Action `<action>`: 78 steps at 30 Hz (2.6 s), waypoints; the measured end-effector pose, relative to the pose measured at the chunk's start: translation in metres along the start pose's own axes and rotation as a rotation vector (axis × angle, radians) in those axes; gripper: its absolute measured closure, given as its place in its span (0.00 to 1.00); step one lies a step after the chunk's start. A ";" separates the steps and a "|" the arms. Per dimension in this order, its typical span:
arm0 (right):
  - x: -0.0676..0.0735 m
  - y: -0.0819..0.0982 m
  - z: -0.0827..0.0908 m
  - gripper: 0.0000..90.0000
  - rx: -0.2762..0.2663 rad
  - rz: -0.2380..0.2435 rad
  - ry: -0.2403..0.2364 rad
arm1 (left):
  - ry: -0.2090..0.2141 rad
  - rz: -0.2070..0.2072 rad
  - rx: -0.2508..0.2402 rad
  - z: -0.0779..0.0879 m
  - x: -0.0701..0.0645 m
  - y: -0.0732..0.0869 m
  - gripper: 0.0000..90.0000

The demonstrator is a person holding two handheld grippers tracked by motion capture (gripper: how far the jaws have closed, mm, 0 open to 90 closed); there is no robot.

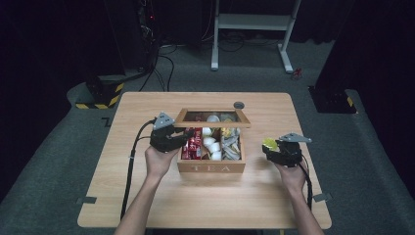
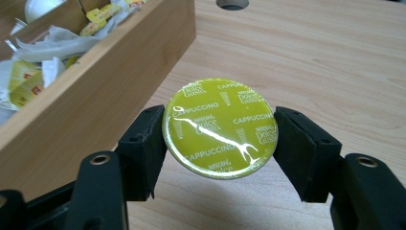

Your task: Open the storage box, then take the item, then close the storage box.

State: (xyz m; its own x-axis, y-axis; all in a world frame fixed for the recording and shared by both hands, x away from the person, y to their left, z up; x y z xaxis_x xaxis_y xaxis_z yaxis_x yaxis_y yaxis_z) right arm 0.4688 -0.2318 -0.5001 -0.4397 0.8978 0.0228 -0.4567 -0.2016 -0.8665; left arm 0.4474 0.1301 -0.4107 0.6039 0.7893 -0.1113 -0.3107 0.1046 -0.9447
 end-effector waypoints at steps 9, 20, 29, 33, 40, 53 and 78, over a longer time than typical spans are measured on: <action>-0.003 0.012 -0.013 0.42 0.039 -0.007 0.008 | 0.001 -0.001 0.005 0.000 0.000 0.001 0.65; 0.002 0.018 -0.026 0.41 0.059 0.011 -0.008 | 0.001 -0.001 0.006 0.000 0.000 0.000 0.65; 0.004 0.018 -0.029 0.38 0.057 0.037 -0.011 | -0.001 0.003 0.002 0.001 0.000 0.000 0.65; 0.004 0.018 -0.029 0.33 0.054 0.024 -0.020 | -0.001 0.001 0.003 0.002 0.000 0.000 0.65; 0.006 0.016 -0.025 0.31 0.035 0.025 -0.033 | -0.003 0.001 0.002 0.002 0.000 0.000 0.65; 0.000 0.020 -0.001 0.34 -0.004 -0.013 -0.041 | 0.005 0.019 0.011 0.002 -0.001 0.000 0.64; -0.017 0.047 0.022 0.41 0.007 -0.057 0.024 | 0.011 0.018 0.002 0.005 -0.001 -0.001 0.64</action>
State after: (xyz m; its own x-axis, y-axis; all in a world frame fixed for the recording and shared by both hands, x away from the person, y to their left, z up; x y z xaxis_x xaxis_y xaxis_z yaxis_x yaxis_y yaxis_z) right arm 0.4379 -0.2649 -0.5305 -0.3942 0.9171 0.0598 -0.4860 -0.1528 -0.8605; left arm 0.4438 0.1324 -0.4079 0.6059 0.7846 -0.1318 -0.3234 0.0915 -0.9418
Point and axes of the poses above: each handheld gripper's, and its own axes: z roughly backward along the jaws, y roughly out of its underside, x roughly to its left, the point moved 5 cm from there along -z, roughly forward along the jaws, and after that the axes turned 8 degrees about -x, right-handed, at the moved point
